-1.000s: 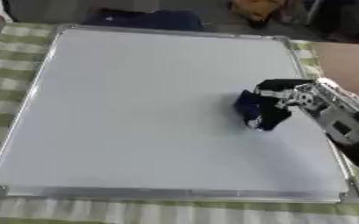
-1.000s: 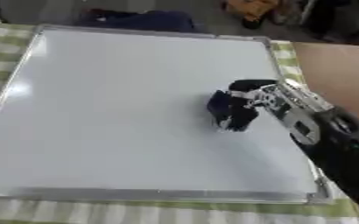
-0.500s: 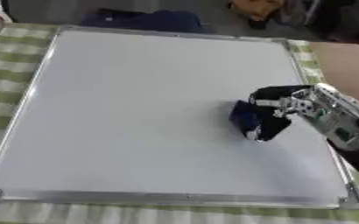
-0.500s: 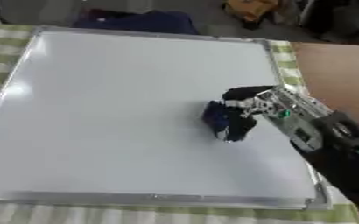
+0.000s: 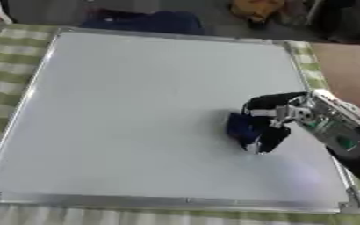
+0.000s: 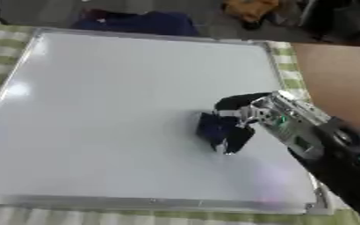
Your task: Wipe the whiteboard clean with a brush.
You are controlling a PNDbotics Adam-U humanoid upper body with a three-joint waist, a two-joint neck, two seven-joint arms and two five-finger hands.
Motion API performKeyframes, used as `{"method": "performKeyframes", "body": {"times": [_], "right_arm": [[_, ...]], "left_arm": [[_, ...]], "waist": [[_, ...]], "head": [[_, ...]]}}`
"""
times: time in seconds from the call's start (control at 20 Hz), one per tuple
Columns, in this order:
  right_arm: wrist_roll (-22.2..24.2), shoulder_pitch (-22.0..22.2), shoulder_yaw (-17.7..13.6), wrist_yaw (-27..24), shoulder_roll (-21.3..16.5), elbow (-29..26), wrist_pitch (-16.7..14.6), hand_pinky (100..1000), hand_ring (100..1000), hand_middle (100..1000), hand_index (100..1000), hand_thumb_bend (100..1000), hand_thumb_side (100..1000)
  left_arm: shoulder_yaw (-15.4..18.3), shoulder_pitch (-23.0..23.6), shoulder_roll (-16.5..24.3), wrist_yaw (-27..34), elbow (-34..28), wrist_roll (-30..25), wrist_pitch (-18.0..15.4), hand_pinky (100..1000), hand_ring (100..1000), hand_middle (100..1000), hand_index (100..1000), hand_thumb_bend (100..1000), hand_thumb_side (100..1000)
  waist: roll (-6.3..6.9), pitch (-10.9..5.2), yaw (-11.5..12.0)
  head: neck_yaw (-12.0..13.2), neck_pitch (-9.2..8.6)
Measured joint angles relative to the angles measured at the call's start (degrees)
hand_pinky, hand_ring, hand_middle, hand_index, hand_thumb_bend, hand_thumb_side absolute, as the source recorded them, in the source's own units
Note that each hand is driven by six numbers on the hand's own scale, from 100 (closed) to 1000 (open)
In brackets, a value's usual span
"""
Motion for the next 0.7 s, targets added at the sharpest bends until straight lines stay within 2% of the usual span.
{"method": "performKeyframes", "body": {"times": [0.35, 0.7], "right_arm": [[1.15, 0.37, 1.07, -0.69, -0.25, -2.62, 0.06, 624, 740, 660, 266, 100, 338], [1.3, 0.5, 1.13, -0.41, -0.27, -2.66, 0.31, 634, 759, 703, 263, 100, 355]], "left_arm": [[0.0, -0.01, 0.0, 0.0, 0.0, -0.13, 0.04, 651, 793, 772, 812, 208, 1000], [0.0, -0.02, 0.0, 0.01, 0.0, -0.16, 0.0, 650, 793, 773, 812, 208, 1000]], "waist": [[0.0, 0.07, 0.0], [-0.01, 0.07, 0.07]], "head": [[0.0, -0.1], [0.0, -0.11]]}}
